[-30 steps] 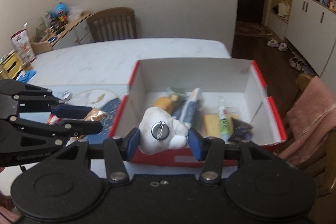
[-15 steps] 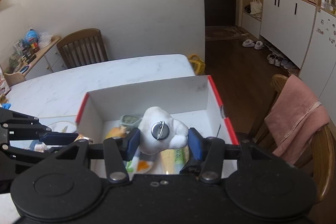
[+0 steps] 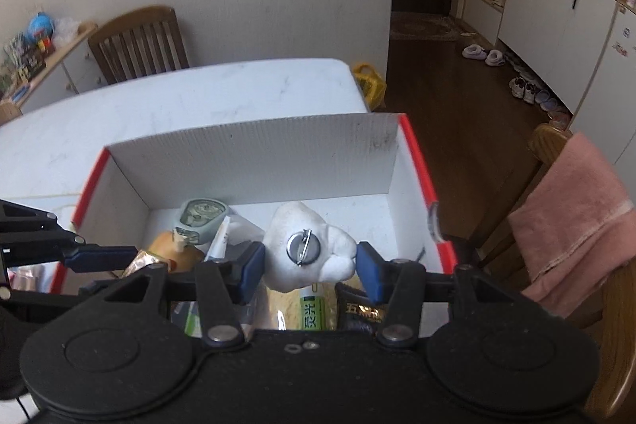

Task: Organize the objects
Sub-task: 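Open both tools to drop the snack and plush toy into the box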

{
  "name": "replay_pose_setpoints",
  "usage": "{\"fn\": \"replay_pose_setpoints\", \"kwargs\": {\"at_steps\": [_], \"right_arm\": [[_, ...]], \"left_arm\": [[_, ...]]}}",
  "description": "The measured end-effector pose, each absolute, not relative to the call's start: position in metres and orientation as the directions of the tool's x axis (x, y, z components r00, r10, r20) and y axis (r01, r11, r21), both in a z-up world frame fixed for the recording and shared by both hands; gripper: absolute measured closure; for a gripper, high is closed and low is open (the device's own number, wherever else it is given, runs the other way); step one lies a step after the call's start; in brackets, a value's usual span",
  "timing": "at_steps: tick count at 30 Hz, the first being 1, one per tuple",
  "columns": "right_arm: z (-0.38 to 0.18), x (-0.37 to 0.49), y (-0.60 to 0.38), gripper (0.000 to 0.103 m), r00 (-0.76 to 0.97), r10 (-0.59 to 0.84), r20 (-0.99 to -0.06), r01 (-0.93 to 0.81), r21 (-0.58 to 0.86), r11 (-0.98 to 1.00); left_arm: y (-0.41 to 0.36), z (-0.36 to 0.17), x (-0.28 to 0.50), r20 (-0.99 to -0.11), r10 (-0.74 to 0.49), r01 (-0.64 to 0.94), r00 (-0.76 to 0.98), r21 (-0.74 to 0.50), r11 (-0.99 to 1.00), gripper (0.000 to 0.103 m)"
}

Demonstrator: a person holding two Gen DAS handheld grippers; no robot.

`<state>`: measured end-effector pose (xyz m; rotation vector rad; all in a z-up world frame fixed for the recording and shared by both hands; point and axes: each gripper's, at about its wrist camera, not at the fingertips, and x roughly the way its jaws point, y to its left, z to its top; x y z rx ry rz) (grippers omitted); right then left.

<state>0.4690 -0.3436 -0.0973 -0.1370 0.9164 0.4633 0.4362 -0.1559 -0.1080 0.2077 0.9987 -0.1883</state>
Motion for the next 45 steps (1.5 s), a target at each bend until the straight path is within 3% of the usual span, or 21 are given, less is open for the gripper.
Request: {"fn": "replay_pose_setpoints", "kwargs": {"at_steps": [14,25,40,45], "right_arm": [[-0.123,0.508,-0.310,0.053,0.425,0.268,-0.864,-0.466,0.045,0.884],[-0.133,0.514,-0.312,0.045,0.399,0.262,-0.879,-0.444,0.065,0.894],[-0.122,0.509,-0.334,0.039,0.422,0.304,-0.854,-0.417,0.115,0.902],[-0.113,0.502,-0.343,0.035,0.432,0.345,-0.833,-0.424,0.151,0.893]], "left_arm": [[-0.159,-0.130,0.455,-0.886,-0.061,0.229,0.460,0.052,0.972,0.082],[-0.158,-0.141,0.464,-0.912,-0.067,0.254,0.404,0.042,0.966,0.082],[-0.160,-0.137,0.459,-0.908,-0.066,0.262,0.413,0.049,0.964,0.078],[-0.156,-0.129,0.456,-0.898,-0.114,0.242,0.424,-0.009,0.970,0.078]]}}
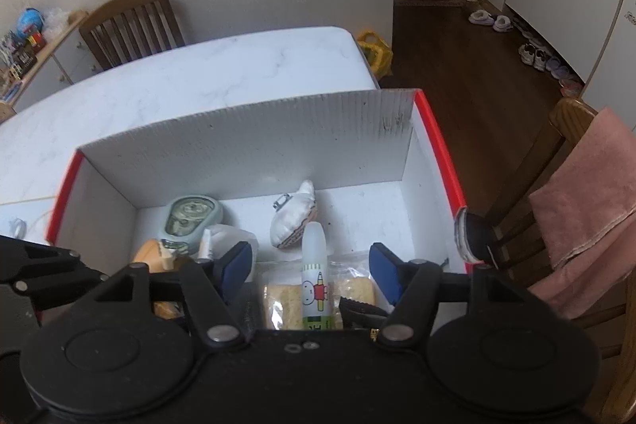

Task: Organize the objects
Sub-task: 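Open both tools to drop the snack and plush toy into the box, then withdraw both tools from the box toward the remaining table items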

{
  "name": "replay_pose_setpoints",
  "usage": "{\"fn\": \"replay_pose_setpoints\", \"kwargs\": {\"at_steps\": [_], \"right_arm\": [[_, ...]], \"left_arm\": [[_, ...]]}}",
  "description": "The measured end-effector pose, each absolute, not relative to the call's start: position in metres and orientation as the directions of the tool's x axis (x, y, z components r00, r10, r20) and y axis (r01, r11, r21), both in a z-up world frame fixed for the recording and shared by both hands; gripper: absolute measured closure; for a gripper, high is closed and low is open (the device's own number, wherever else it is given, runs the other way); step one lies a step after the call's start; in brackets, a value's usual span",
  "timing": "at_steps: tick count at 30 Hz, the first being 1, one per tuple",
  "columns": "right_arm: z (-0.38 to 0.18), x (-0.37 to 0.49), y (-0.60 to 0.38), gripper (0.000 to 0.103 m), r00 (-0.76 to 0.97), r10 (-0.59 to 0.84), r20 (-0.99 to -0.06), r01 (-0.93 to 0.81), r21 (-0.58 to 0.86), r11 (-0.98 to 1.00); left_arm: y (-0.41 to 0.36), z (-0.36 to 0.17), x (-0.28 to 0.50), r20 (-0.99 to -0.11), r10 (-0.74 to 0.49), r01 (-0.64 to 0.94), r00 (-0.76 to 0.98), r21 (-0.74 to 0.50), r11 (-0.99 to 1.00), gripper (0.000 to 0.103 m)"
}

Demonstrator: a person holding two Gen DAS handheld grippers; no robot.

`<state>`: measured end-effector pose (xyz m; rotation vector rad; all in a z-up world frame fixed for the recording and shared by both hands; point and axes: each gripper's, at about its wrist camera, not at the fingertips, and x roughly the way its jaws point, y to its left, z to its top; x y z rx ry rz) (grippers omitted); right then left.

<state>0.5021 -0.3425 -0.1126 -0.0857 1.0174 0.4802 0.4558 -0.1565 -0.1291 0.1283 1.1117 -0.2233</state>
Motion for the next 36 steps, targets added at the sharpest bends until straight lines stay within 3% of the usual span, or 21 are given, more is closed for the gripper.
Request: {"fn": "replay_pose_setpoints", "kwargs": {"at_steps": [6,7,8,10,28,36], "right_arm": [[-0.100,0.490,-0.351,0.031,0.446,0.390,-0.805,-0.433,0.187,0.882],[-0.098,0.488,-0.352,0.031,0.449,0.394,-0.802,-0.436,0.188,0.880],[-0.096,0.485,-0.352,0.031,0.451,0.397,-0.799,-0.440,0.188,0.878],[-0.092,0.478,-0.353,0.029,0.456,0.404,-0.793,-0.447,0.189,0.874],[-0.046,0.408,-0.355,0.025,0.504,0.460,-0.731,-0.477,0.209,0.854],[-0.030,0.379,-0.335,0.023,0.517,0.481,-0.708,-0.485,0.221,0.846]], "left_arm": [[-0.153,-0.117,0.447,-0.883,-0.151,0.232,0.445,-0.049,0.972,0.073],[-0.151,-0.116,0.445,-0.880,-0.156,0.230,0.449,-0.055,0.972,0.066],[-0.151,-0.114,0.444,-0.877,-0.158,0.227,0.454,-0.058,0.972,0.047],[-0.151,-0.110,0.439,-0.865,-0.152,0.222,0.479,-0.048,0.974,0.031],[-0.127,-0.054,0.375,-0.757,-0.256,0.264,0.601,-0.114,0.958,0.031],[-0.093,-0.029,0.336,-0.707,-0.225,0.245,0.671,-0.075,0.967,0.029]]}}
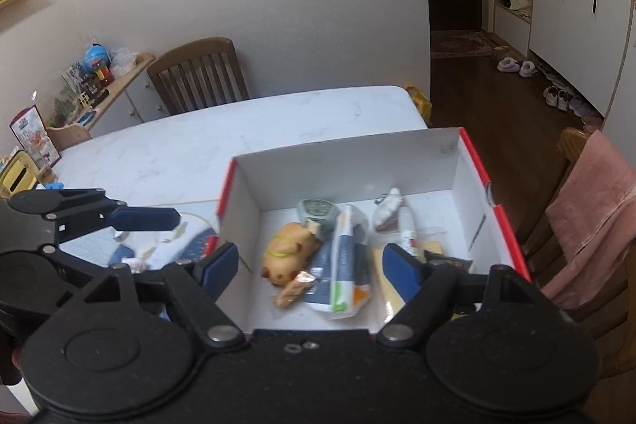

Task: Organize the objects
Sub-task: 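Withdraw both tools from the box toward the remaining table items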

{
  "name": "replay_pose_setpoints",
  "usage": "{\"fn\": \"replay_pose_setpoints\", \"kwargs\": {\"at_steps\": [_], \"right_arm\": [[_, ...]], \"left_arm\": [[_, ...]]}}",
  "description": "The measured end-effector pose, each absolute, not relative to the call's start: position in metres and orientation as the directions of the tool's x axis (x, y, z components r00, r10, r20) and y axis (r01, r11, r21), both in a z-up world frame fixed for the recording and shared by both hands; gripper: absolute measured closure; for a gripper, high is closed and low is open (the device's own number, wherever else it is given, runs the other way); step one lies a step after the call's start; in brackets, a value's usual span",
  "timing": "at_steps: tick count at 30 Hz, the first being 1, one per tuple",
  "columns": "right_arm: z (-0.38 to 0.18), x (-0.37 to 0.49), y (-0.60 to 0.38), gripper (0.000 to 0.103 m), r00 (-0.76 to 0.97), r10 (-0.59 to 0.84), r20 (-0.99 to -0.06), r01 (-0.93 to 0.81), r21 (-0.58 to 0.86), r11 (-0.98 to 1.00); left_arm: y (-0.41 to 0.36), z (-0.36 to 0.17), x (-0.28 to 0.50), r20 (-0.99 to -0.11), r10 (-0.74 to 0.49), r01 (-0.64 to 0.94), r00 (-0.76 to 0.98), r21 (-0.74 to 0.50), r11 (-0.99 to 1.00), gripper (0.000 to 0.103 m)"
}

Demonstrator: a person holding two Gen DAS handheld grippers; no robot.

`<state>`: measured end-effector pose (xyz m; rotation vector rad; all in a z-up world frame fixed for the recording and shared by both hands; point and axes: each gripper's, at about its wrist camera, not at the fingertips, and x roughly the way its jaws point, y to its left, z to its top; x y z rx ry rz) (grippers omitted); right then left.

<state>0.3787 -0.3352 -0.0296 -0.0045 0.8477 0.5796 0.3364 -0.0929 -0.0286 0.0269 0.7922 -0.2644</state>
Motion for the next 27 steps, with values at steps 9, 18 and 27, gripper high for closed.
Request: {"fn": "replay_pose_setpoints", "kwargs": {"at_steps": [9,18,27], "right_arm": [[-0.021,0.344,-0.307,0.018,0.515,0.509,-0.690,-0.494,0.246,0.834],[-0.021,0.307,-0.254,0.012,0.491,0.523,-0.697,-0.535,0.232,0.812],[-0.029,0.277,-0.196,0.000,0.484,0.515,-0.708,-0.577,0.184,0.796]], "left_arm": [[-0.038,-0.020,0.291,-0.690,-0.195,0.179,0.697,-0.096,0.979,0.027],[0.032,-0.017,0.248,-0.667,-0.146,0.077,0.731,-0.131,0.988,0.020],[0.098,-0.038,0.215,-0.689,-0.066,-0.024,0.722,-0.120,0.992,0.014]]}}
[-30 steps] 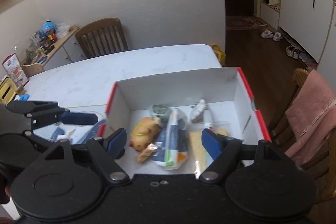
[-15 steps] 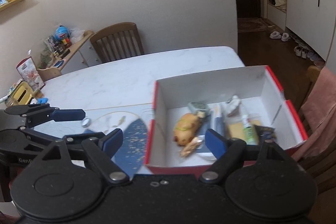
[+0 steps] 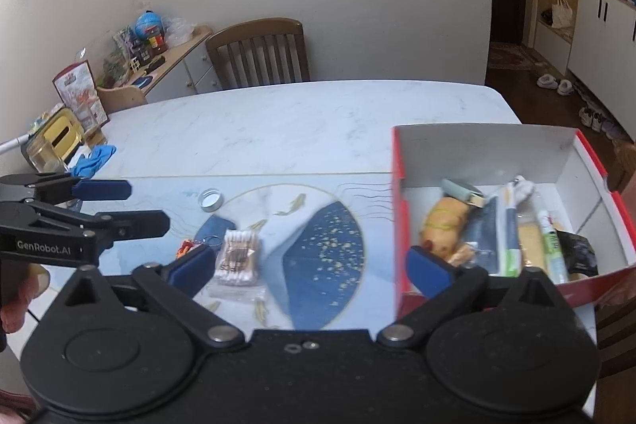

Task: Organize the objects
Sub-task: 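Withdraw both tools from the box toward the remaining table items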

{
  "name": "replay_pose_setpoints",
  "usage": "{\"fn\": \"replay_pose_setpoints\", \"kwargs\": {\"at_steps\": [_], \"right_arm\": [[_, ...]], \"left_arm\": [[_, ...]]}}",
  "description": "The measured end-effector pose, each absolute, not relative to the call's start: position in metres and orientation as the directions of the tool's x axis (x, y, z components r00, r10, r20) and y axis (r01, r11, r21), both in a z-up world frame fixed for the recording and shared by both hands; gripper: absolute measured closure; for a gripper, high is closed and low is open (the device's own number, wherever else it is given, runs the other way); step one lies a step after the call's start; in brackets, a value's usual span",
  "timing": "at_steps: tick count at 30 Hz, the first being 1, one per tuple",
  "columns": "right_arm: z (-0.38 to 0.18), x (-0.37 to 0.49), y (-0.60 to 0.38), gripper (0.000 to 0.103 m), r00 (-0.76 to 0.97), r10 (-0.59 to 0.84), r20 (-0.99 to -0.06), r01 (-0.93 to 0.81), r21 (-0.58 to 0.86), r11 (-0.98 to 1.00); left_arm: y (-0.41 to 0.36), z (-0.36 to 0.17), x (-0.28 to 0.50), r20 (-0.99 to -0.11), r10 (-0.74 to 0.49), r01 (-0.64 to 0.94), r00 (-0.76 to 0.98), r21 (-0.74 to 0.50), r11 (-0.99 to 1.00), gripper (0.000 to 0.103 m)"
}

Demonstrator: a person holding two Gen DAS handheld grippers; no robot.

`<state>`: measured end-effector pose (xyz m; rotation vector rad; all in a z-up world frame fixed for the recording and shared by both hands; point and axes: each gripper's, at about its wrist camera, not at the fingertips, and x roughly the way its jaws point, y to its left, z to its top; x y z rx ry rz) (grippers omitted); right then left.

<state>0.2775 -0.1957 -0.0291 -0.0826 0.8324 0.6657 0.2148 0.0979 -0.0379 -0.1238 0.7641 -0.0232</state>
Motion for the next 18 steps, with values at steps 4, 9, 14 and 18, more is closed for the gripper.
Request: {"fn": "replay_pose_setpoints", "kwargs": {"at_steps": [4,9,14,18], "right_arm": [[-0.036,0.269,-0.171,0.000,0.481,0.498,-0.722,-0.594,0.149,0.791],[-0.049,0.267,-0.145,0.000,0.462,0.485,-0.742,-0.598,0.143,0.789],[-0.062,0.270,-0.120,0.000,0.448,0.465,-0.764,-0.595,0.134,0.793],[-0.075,0.274,-0.103,0.000,0.421,0.453,-0.786,-0.599,0.135,0.790]], "left_arm": [[0.123,-0.049,0.201,-0.681,-0.036,-0.053,0.731,-0.109,0.993,0.001],[0.148,-0.067,0.190,-0.691,0.009,-0.071,0.723,-0.061,0.996,0.000],[0.168,-0.089,0.186,-0.709,0.026,-0.086,0.705,-0.049,0.995,0.000],[0.178,-0.108,0.188,-0.721,0.041,-0.087,0.691,-0.026,0.996,0.000]]}}
